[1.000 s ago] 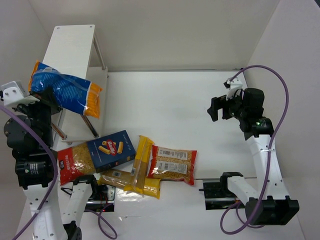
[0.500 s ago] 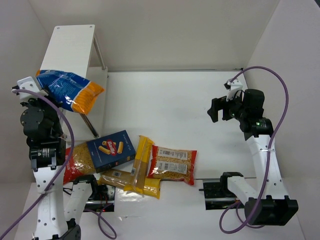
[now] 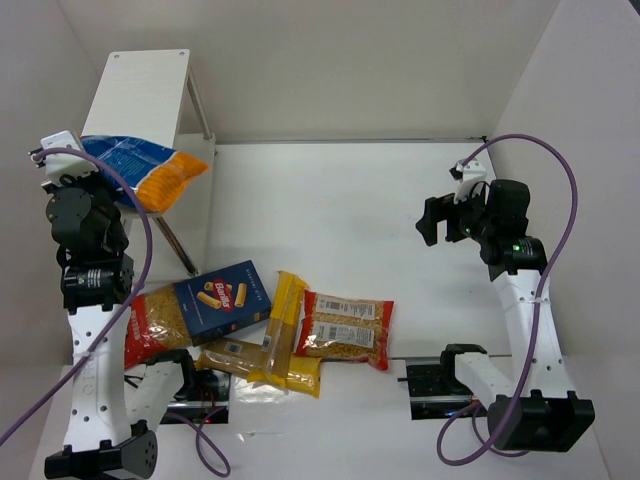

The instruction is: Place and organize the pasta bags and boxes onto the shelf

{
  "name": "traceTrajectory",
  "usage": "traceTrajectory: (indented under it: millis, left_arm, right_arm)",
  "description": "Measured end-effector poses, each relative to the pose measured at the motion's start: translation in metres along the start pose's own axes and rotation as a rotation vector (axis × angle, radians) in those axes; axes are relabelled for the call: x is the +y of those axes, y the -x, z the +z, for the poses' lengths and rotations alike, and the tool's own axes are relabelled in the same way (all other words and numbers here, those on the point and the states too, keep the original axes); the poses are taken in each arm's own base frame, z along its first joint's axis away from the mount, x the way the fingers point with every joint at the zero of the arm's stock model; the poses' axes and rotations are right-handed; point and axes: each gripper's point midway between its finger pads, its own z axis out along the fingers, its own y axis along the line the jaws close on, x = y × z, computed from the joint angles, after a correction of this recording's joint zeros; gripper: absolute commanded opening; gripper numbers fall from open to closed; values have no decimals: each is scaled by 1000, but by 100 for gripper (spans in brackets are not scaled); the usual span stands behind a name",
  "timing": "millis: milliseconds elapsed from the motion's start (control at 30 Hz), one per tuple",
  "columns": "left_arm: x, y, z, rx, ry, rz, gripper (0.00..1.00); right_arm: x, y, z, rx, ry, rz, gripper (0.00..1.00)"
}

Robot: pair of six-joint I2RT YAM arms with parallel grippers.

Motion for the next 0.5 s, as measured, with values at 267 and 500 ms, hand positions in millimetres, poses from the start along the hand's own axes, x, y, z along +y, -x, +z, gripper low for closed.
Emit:
traceTrajectory:
  millis: [267, 500]
  left_arm:
    - [6, -3, 2, 9, 36, 11, 3]
    - [3, -11, 18, 57, 39, 59, 21]
  right_arm:
    - [1, 0, 0, -1, 3, 0, 100]
    - [3, -6, 2, 11, 15, 7, 100]
